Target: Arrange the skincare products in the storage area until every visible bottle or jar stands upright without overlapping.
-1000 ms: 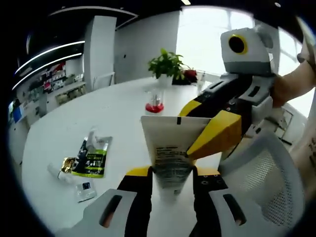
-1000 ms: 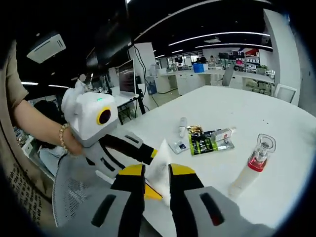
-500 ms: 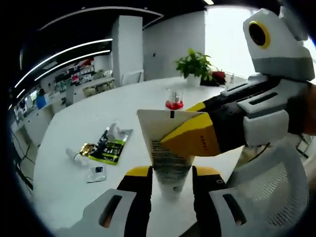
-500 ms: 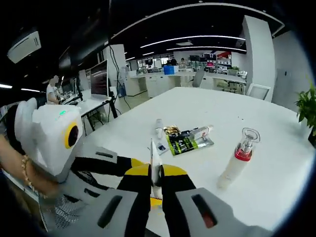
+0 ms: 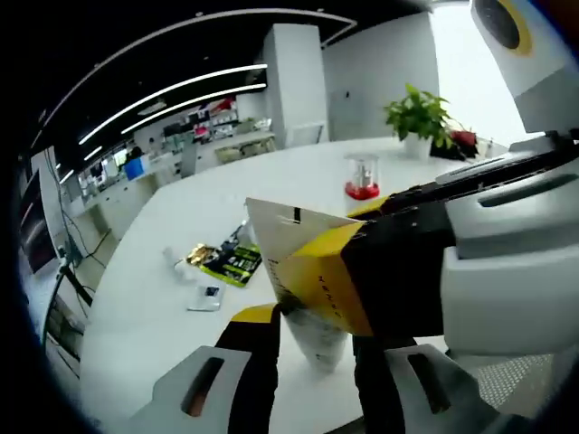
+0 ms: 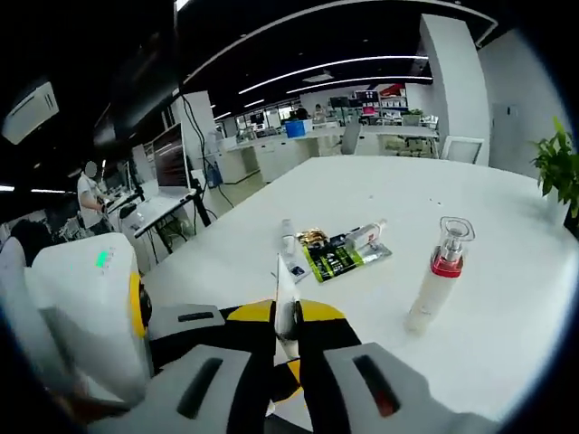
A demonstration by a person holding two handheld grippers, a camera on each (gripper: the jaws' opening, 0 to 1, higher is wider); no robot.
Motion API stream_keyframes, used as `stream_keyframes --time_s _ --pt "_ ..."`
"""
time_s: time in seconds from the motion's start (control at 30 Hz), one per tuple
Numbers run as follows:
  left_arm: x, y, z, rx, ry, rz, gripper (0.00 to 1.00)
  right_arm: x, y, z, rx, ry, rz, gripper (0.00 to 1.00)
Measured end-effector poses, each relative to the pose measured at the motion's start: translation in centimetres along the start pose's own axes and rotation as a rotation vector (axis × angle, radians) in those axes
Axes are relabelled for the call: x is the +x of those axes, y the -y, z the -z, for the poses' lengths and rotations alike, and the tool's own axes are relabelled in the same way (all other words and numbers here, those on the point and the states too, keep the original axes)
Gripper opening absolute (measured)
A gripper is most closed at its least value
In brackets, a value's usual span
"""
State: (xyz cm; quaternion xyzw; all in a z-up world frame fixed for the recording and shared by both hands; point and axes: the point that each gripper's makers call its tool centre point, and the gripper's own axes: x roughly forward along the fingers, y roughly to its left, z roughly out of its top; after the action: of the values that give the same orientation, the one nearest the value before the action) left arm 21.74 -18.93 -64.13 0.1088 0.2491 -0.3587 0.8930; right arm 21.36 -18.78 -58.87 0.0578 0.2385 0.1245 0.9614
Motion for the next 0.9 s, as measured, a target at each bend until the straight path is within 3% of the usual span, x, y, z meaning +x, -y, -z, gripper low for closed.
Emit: stream_keyframes --time_s 0.23,0.33,0.47,0.6,0.67,0.77,0.83,0.9 --pt "-0.2 0.2 -0.1 0.033 0.024 0.010 0.28 -0.2 -0.3 0.3 0.001 -0.002 -0.073 0.11" --pt "-0.2 0.2 -0.1 0.047 0.023 0.046 0.28 -0.3 -0.4 0.4 -0.022 0.002 -0.089 0.12" --pt "-0.3 0.3 0.0 0.084 0.016 0.122 0.27 -0.5 -0.6 0.7 -0.028 -0.016 -0.114 0.16" --pt "-0.8 1.1 0.2 0.149 0.015 0.270 0.27 -1.1 -1.0 1.2 -0.018 -0.022 -0.152 0.20" --pt "-1.0 1.0 0.4 0.178 0.002 0.311 0.27 -1.5 -1.5 1.4 -0.020 -0.027 -0.171 0.20" --pt "-1.3 1.2 0.5 0.171 0.000 0.398 0.27 -2.1 -2.0 1.1 -0.090 -0.002 -0.198 0.18" --pt "-1.5 1.0 0.7 0.153 -0.012 0.440 0.16 -2.5 -1.7 0.9 -0.114 -0.002 -0.202 0.21" --pt "-1.6 0.4 0.6 0.145 0.002 0.470 0.13 -2.6 -1.2 0.6 -0.206 0.006 -0.233 0.22"
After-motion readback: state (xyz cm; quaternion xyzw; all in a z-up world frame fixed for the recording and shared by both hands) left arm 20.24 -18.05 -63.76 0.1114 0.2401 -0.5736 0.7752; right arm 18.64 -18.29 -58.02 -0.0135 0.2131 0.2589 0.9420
